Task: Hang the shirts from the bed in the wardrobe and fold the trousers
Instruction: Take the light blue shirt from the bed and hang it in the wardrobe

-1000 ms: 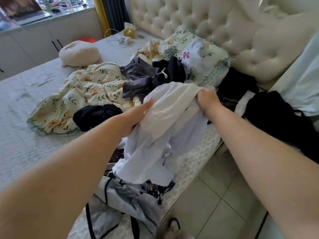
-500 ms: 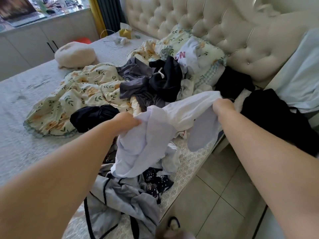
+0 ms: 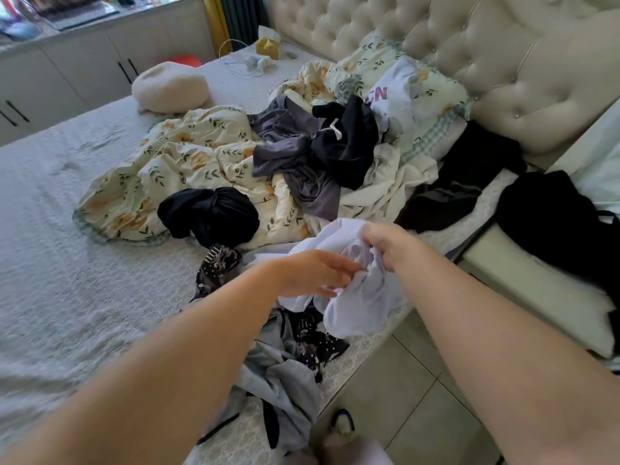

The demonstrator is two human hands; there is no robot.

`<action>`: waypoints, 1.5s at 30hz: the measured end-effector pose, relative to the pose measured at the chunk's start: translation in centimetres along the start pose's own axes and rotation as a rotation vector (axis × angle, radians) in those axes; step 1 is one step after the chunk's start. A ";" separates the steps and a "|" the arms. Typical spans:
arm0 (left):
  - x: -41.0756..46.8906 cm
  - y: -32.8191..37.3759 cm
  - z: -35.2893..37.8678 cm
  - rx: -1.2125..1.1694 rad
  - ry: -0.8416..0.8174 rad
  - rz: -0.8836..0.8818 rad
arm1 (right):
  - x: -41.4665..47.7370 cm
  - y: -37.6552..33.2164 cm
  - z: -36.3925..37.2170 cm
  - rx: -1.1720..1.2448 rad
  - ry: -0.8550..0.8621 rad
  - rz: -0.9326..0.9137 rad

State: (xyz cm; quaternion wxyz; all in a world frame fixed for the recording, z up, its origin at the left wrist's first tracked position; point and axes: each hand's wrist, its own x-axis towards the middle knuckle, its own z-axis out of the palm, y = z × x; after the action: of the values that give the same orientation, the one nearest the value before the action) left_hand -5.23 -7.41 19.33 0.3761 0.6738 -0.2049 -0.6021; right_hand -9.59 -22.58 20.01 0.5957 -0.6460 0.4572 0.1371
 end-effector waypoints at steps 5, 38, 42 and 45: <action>1.5 -2.7 -1.6 0.607 0.448 -0.183 | -1.2 -1.3 -2.1 0.226 -0.262 -0.002; -1.0 8.9 -4.0 -0.631 0.478 0.168 | 1.5 0.9 -5.5 -0.413 0.213 -0.464; -1.0 10.2 -2.7 -0.636 0.433 0.176 | 0.8 -0.4 -2.9 -0.675 0.183 -0.636; -1.3 10.6 -3.3 -0.635 0.524 0.197 | 0.2 -2.1 -2.3 -0.621 0.234 -0.702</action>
State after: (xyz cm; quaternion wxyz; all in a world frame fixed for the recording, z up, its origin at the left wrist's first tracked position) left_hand -0.38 -12.31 28.10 0.6603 0.6319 0.0301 -0.4046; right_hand -8.74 -25.00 21.81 0.3294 -0.9197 0.2130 -0.0159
